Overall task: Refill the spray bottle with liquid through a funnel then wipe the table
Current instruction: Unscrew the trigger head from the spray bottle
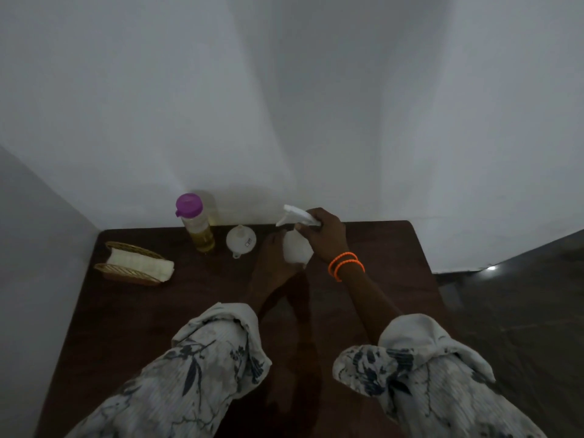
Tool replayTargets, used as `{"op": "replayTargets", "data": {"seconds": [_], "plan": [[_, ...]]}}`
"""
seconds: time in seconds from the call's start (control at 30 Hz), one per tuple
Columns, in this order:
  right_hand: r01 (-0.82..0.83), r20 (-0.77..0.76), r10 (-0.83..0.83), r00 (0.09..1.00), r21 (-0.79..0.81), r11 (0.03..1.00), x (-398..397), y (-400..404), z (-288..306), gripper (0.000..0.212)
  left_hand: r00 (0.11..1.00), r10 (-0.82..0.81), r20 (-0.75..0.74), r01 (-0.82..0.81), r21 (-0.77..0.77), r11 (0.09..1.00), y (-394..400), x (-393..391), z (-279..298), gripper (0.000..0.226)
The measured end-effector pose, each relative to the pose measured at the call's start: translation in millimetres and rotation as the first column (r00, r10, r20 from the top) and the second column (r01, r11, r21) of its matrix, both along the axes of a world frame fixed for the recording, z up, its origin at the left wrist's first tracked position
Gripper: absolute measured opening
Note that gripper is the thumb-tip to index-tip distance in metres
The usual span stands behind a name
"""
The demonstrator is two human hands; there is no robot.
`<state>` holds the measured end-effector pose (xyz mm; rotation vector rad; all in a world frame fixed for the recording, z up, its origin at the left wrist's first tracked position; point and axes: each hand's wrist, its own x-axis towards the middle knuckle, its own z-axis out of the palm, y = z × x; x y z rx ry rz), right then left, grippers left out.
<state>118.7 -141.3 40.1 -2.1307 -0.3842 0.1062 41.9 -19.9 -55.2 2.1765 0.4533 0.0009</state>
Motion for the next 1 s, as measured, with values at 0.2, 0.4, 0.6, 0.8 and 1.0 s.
{"op": "replayTargets", "data": {"seconds": [0.2,0.4,0.6,0.8,1.0], "plan": [[0.059,-0.025,-0.058,0.998,0.034,0.998,-26,-11,26,0.02,0.997,-0.023,0.067,0.029,-0.101,0.994,-7,-37,37,0.121],[0.014,-0.097,-0.007,0.995,0.078,0.997,-61,-19,53,0.017,0.993,-0.02,0.115,0.032,-0.11,0.993,-15,-76,64,0.1],[-0.053,-0.17,0.086,0.982,0.187,0.981,-105,-14,78,0.025,0.99,0.027,0.141,-0.004,-0.166,0.986,-16,-127,93,0.084],[-0.064,-0.194,0.108,0.975,0.219,0.974,-140,-10,89,0.024,0.995,0.006,0.098,0.014,-0.2,0.98,-11,-168,109,0.075],[-0.253,-0.183,0.276,0.944,0.14,0.957,-154,-11,91,0.024,1.0,-0.001,0.008,0.002,-0.182,0.983,3,-199,113,0.086]]}}
